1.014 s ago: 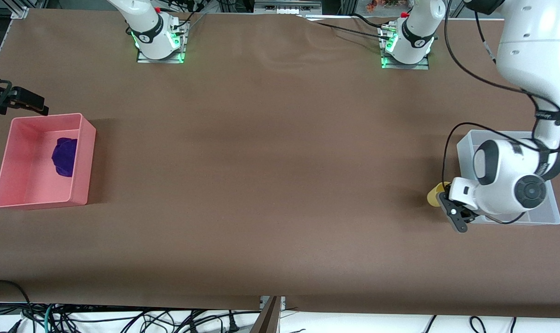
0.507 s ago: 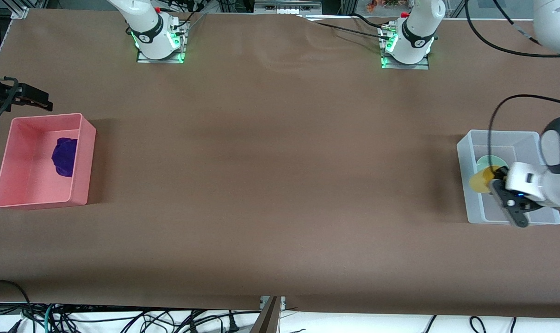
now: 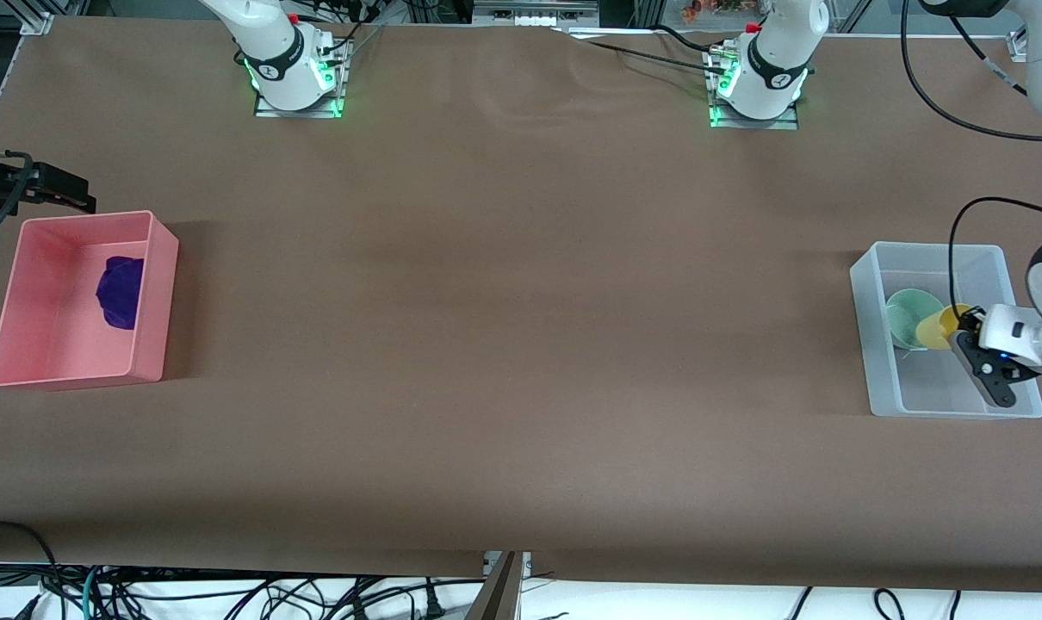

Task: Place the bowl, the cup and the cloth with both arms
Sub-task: 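Carry the yellow cup with the left gripper into the green bowl, then release the cup and raise the left gripper away from the bin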

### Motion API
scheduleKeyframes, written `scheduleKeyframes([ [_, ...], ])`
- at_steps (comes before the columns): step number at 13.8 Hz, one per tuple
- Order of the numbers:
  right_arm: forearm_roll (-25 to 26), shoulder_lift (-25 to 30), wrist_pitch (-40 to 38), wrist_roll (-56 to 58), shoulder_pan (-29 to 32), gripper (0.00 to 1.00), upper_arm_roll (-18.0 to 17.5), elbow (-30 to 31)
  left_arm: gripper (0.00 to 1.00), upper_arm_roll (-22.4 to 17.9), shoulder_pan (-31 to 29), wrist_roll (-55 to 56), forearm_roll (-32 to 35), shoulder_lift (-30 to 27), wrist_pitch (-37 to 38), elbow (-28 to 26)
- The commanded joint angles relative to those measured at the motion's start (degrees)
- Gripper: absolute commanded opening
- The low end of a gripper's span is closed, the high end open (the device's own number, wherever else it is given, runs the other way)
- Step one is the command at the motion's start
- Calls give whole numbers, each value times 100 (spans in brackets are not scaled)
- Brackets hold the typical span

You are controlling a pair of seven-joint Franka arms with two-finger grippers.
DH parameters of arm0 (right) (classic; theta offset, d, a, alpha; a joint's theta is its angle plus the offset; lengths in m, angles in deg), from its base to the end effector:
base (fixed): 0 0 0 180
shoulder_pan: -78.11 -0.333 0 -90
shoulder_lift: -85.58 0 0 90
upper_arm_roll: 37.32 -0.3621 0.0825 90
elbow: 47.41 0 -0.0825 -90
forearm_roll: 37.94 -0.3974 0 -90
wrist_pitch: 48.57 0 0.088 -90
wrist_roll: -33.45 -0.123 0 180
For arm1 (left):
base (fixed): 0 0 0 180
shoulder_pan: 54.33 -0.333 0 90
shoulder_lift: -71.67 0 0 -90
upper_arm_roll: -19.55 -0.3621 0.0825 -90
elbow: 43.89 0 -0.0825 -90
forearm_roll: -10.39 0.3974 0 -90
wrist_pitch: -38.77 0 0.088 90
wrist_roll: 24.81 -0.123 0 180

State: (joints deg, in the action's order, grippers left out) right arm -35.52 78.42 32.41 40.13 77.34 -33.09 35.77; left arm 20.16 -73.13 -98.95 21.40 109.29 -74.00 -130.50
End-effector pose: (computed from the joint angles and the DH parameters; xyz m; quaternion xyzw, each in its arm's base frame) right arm 0.5904 -0.0384 0.6268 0.9960 0.0263 -0.0833 0.0184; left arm 0.6827 0.2416 0.2772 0.8539 -0.5045 -0.1272 0.0155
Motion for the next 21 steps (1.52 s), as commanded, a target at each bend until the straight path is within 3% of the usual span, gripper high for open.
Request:
scheduleKeyframes([
  [1,66,-67,-135,70,-2,100,-36,-188,26,54,-63,-101,104,-141,-114,-224],
  [2,66,-67,-126,70,-2,100,-36,-188,85,54,-72,-101,60,-141,-114,-224],
  [3,66,-67,-126,79,-2,100,-28,-188,100,72,-72,-136,60,-167,-88,-215],
  [7,66,-67,-126,79,7,100,-19,-188,100,194,-20,-286,60,-517,175,-145],
  [9,66,-58,-118,79,7,100,-28,-188,100,474,-2,107,42,-948,500,-101],
  [13,66,-58,-118,79,7,100,-19,-188,100,1204,-2,2248,25,-1485,1544,144],
  [16,66,-58,-118,79,7,100,-19,-188,100,1714,16,4732,-379,-1547,2484,654],
  [18,66,-67,-118,79,16,100,-10,-188,100,2057,16,5975,-459,-1678,2602,734],
  [20,66,-67,-109,79,16,100,-1,-188,100,1928,461,6663,-485,-2107,2593,620],
  [21,66,-67,-109,79,16,100,7,-188,100,1578,847,6979,-616,-2423,2576,394],
])
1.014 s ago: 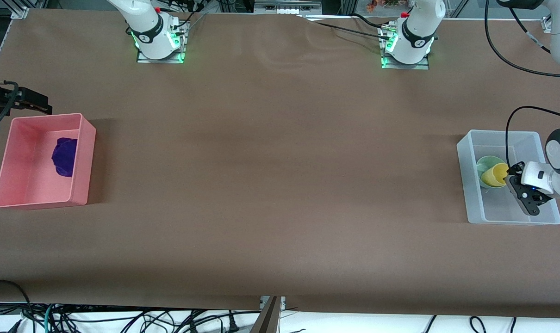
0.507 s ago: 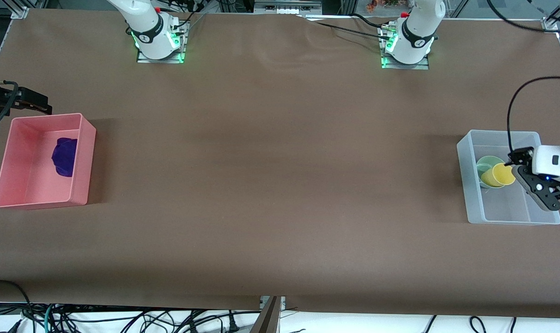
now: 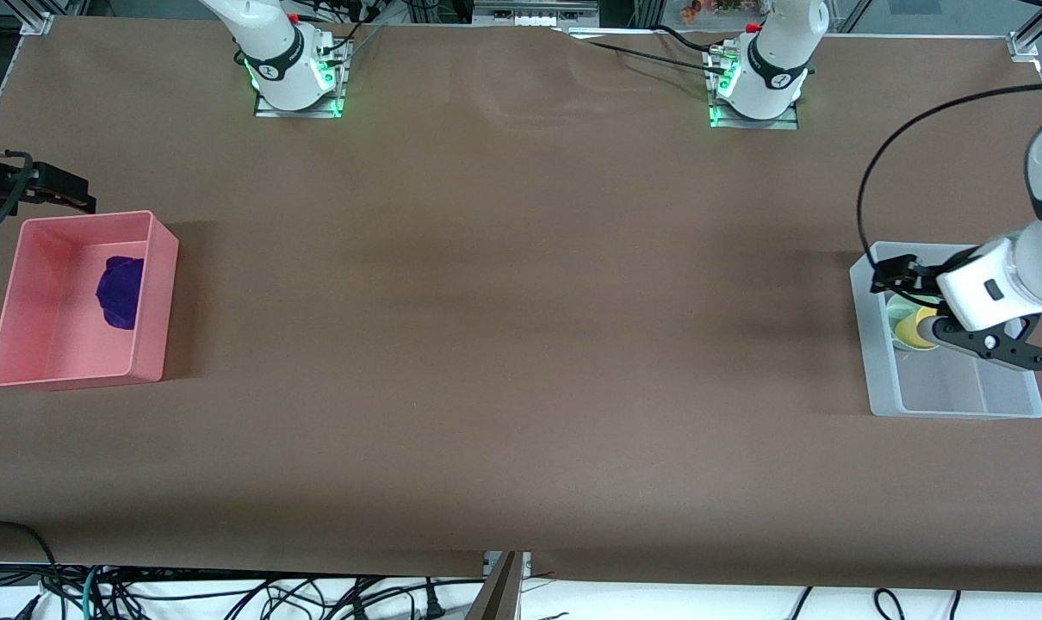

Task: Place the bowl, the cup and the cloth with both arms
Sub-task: 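Release the cup and raise the left gripper away from the bin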

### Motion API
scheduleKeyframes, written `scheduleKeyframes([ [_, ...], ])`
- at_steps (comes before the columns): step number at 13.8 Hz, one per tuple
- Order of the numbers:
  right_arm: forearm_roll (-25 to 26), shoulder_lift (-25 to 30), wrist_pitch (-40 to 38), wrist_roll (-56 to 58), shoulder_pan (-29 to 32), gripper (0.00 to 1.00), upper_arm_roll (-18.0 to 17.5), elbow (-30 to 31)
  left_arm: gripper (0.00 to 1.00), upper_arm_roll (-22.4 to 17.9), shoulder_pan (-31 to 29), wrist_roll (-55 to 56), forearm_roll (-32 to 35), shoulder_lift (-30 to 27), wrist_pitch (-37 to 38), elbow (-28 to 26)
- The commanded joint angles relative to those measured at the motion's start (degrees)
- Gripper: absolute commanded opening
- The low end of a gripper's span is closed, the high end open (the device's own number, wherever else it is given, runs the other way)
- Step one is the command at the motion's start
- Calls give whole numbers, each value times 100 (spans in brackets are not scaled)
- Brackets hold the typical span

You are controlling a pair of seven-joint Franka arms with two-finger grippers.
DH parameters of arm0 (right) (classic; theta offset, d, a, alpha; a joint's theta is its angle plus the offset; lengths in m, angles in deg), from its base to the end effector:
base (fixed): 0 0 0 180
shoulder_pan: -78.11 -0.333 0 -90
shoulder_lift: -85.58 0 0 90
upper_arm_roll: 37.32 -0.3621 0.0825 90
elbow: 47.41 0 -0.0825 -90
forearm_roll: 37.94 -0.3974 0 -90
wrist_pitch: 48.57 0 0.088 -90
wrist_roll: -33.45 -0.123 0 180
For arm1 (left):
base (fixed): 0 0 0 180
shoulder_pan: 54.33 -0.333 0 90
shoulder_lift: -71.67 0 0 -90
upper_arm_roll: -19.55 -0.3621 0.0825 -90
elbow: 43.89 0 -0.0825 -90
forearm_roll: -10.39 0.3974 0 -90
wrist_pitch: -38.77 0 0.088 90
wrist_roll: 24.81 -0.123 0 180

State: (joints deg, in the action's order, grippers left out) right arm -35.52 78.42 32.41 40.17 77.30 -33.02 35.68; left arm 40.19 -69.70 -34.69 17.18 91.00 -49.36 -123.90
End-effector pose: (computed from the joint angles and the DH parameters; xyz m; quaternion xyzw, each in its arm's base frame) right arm 0.5904 -0.0386 0.6276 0.9961 0.0264 -0.0826 0.0185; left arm 0.6628 -0.0095 0.5376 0.9876 -0.1304 -0.0871 0.0034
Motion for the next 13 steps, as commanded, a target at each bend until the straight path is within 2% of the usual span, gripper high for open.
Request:
scheduleKeyframes([
  [1,66,-67,-109,75,20,100,0,-179,100,-890,882,984,-466,-876,76,-461],
  [2,66,-67,-109,75,20,100,0,-179,100,-1330,1199,1205,-834,-1183,-89,-732],
  [3,66,-67,-109,75,29,100,0,-179,100,-1674,1585,1277,-933,-1587,-422,-1240],
  [4,66,-67,-109,75,29,100,0,-179,100,-1912,1858,1260,-917,-1973,-869,-1828],
  [5,66,-67,-109,75,29,100,0,-179,100,-1949,1870,1252,-925,-2238,-1213,-2260],
  [6,57,-67,-109,75,29,100,0,-179,100,-1949,1870,1252,-917,-2328,-1260,-2395],
  [13,57,-67,-109,75,29,100,9,-179,100,-1949,1879,1234,-767,-2320,-1172,-2379],
])
